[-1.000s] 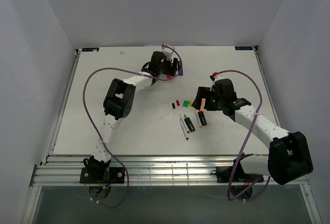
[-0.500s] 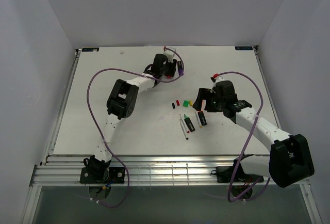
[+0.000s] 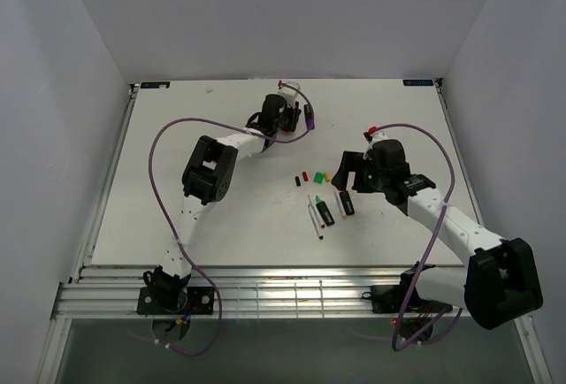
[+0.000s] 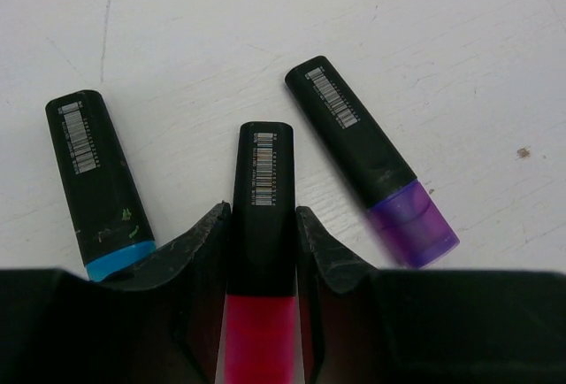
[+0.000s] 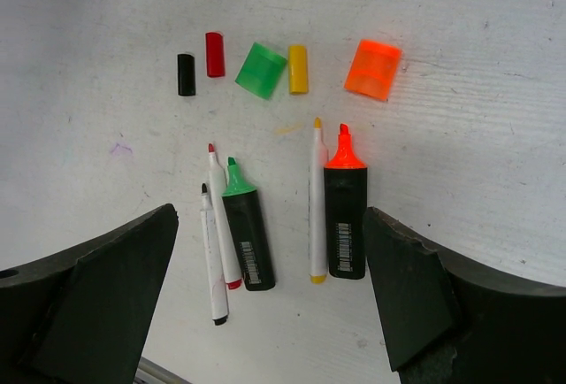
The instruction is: Open the pen caps
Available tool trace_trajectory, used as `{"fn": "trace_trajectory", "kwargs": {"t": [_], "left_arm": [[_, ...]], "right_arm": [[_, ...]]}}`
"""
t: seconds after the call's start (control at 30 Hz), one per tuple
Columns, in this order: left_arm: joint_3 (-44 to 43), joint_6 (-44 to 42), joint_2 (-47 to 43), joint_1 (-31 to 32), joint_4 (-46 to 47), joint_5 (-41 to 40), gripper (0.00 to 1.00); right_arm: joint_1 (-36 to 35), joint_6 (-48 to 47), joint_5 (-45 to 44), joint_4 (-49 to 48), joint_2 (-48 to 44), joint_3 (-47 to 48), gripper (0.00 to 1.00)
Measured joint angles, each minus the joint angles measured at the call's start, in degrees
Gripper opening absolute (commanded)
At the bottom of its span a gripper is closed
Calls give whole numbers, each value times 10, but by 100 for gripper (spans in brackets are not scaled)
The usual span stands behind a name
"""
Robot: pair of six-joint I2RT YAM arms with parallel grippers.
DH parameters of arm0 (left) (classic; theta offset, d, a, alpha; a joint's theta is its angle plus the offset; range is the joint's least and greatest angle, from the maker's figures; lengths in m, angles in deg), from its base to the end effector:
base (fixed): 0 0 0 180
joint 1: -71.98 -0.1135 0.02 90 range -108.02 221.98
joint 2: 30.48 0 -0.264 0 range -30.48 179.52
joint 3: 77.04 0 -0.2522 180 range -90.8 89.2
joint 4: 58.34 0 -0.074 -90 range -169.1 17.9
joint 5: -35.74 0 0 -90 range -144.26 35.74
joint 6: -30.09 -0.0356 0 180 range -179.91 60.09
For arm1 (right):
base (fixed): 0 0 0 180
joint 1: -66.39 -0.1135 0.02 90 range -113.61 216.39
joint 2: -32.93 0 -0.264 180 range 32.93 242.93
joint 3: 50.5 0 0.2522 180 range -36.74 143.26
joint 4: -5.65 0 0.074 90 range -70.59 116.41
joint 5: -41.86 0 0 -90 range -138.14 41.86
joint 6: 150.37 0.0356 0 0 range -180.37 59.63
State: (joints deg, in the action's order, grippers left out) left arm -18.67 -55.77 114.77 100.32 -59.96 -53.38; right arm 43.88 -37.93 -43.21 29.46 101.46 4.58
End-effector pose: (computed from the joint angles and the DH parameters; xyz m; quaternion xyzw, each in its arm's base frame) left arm 0.4989 -0.2697 0.1162 0.1810 0.8249 -0.1560 0.5123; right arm 0.2351 0.1008 0.2342 -0.0196 0.8951 0.2052 0.3953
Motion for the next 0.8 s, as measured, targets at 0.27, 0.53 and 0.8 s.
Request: {"fn": "trace_trajectory", "kwargs": {"t": [0.27, 0.53, 0.8], "left_arm": [[93, 24, -66, 2, -7, 13, 4], [245, 53, -221, 18, -53, 30, 0], [362, 95, -426, 79, -69, 85, 0]], "right_arm": [[0, 8, 23, 5, -8, -2, 90], [0, 14, 52, 34, -53, -17, 90], [0, 12, 133, 54, -76, -17, 90]]}}
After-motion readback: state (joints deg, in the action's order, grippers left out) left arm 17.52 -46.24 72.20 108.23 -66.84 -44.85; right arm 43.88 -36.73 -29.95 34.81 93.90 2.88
